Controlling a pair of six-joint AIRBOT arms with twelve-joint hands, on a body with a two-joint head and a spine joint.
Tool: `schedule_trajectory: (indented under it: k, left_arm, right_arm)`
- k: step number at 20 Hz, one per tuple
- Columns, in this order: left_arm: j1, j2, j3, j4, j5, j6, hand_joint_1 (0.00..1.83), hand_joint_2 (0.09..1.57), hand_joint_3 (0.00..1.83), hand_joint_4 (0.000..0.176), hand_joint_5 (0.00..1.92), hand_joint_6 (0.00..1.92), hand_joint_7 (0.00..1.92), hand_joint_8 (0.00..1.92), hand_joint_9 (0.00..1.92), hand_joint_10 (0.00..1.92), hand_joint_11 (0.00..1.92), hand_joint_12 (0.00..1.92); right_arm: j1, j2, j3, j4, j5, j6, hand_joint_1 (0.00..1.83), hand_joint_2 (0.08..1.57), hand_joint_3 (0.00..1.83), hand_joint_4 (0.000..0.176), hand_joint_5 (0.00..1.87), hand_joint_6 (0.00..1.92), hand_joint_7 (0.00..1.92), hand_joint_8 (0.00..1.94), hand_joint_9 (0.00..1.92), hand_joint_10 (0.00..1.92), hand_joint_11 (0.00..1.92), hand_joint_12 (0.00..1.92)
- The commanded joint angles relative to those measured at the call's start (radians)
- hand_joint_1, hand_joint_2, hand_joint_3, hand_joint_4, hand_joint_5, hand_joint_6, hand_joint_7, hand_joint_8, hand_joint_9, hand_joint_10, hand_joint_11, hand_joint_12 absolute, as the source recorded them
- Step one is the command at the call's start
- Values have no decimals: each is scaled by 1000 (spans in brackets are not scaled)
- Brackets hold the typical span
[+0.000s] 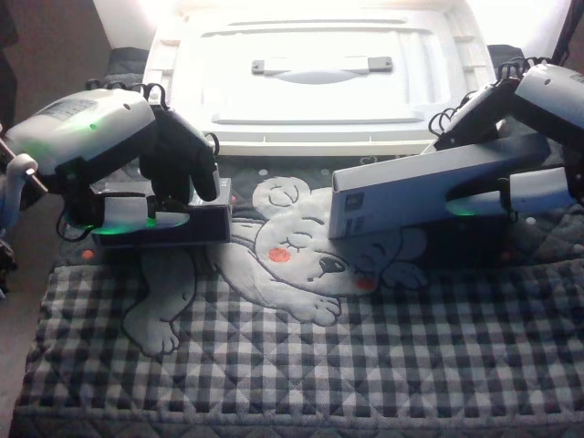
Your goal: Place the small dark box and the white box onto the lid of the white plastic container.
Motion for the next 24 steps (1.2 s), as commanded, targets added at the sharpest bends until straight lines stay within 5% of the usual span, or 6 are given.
schedule_trajectory:
  k: [1,3,6,13,18,24]
  left_arm:
    - [-6,2,4,-5,-108,-1,1340,987,0,0,815,524,980,429,890,637,569,1238]
    - [-6,2,6,-5,-95,-1,1318,931,0,0,799,96,928,50,871,169,435,1081]
    - [-4,-2,7,-5,-86,-1,1278,902,0,0,728,2,804,0,805,8,399,901]
    - [12,-9,5,-4,-83,-1,1126,809,0,0,499,0,534,2,524,0,233,659]
    - [32,-19,7,-8,-64,-2,1134,742,0,0,564,8,636,8,611,14,40,1195]
    - [49,-54,48,-36,-4,-2,1172,792,5,0,663,12,780,12,763,25,308,1002]
  right_arm:
    - [8,11,5,30,115,2,1289,1001,0,0,1316,256,1259,690,1043,1067,754,1630]
    - [8,11,4,30,115,2,1296,1017,1,0,1306,223,1188,873,1058,1233,866,1737]
    - [8,11,4,30,115,2,1289,1021,1,0,1323,199,1159,916,991,1267,777,1767]
    - [8,11,5,30,115,2,1291,1015,0,0,1362,115,1180,874,997,1232,783,1752]
    - [8,10,3,30,116,2,1289,1019,0,0,1364,106,1168,895,962,1273,755,1810]
    - [8,9,0,31,123,2,1289,1043,1,0,1344,82,1097,1060,922,1337,650,1866]
